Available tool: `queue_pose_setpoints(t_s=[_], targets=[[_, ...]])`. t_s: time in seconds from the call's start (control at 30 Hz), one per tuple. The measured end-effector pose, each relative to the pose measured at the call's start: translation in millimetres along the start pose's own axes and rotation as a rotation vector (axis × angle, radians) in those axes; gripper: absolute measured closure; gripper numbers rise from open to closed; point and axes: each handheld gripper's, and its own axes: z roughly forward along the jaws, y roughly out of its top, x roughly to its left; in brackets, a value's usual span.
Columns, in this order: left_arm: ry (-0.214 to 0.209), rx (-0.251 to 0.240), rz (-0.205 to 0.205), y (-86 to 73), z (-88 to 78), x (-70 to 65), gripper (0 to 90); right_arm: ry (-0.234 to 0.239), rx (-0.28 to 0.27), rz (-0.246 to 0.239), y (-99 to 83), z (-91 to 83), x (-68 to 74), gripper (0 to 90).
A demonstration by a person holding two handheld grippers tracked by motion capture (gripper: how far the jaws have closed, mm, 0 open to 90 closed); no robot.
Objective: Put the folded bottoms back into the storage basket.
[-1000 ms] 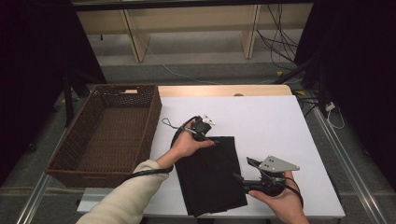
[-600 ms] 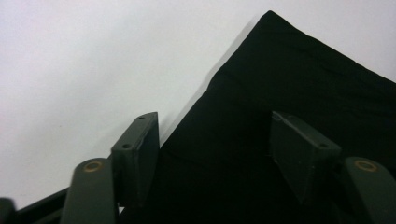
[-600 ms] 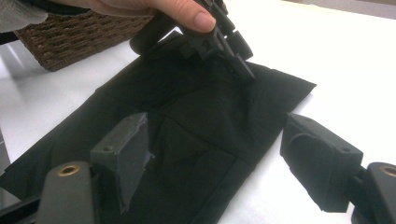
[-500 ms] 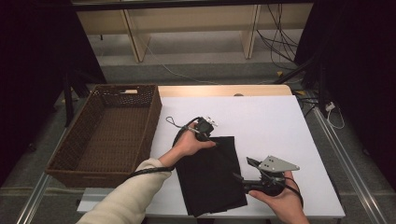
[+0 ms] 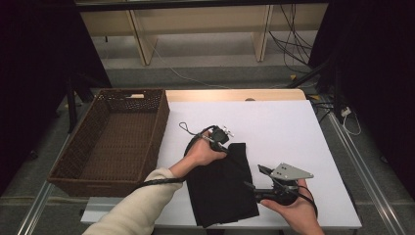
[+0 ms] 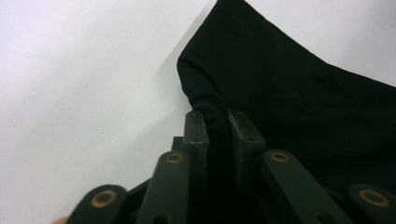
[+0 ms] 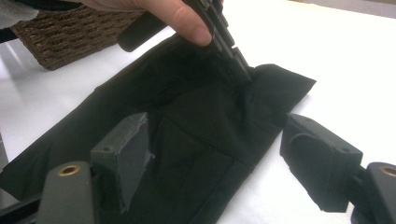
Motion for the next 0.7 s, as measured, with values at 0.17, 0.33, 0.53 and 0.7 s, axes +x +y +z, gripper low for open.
queue_pose_setpoints(t_s=[0.17,0.33,0.53,0.7], targets=[[0.017,-0.052,0.006,-6.6,-1.6,-2.6,82.1,-0.005,-0.002,-0.007,0.0,-0.1,-1.4,25.3],[0.031,-0.124,0.014,-14.4,-9.8,-3.2,82.8,-0.008,-0.009,-0.003,-0.1,0.1,-2.8,25.5],[0.035,-0.228,0.026,-25.9,-23.0,-6.1,83.0,-0.023,-0.008,-0.011,-0.2,0.3,-3.8,25.5],[0.039,-0.305,0.029,-33.4,-33.1,-9.6,83.0,-0.033,-0.011,-0.012,-0.2,0.5,-4.4,25.5]])
